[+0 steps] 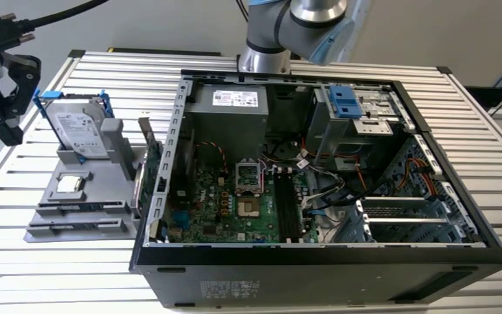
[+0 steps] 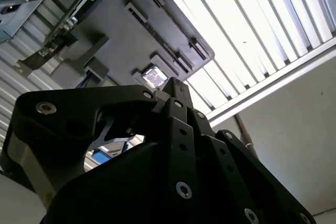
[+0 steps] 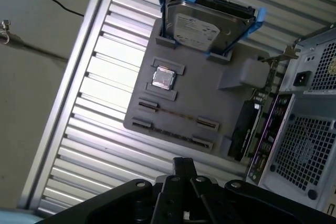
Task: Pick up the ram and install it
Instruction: 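Pick up the ram and move it above insertion slot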
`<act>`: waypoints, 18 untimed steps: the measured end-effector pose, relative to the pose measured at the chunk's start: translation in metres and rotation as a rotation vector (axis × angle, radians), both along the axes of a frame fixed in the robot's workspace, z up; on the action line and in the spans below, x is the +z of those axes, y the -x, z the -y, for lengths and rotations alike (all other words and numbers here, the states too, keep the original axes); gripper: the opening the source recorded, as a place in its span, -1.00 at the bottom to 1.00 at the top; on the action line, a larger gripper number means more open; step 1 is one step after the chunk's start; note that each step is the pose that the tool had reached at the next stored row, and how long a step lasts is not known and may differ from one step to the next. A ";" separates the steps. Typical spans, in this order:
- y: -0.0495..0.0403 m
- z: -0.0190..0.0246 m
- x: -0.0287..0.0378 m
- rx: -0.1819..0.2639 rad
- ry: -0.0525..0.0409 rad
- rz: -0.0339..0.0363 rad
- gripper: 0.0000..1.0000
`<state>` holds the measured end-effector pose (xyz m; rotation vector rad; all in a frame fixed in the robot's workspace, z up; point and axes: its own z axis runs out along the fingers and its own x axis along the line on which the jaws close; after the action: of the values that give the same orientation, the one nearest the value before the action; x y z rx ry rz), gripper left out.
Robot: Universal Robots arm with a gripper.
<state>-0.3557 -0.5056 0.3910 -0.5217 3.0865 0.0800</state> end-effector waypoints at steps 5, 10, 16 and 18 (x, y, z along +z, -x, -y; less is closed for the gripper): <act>0.0000 0.0000 0.0000 0.011 0.0000 0.0000 -1.00; 0.0000 0.0000 -0.0001 0.019 -0.0001 0.0000 -1.00; 0.0000 0.0000 0.0000 0.036 0.0000 0.0000 -1.00; 0.0000 0.0000 -0.0001 0.047 -0.0001 0.0001 -1.00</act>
<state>-0.3557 -0.5056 0.3909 -0.5941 3.0745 0.0805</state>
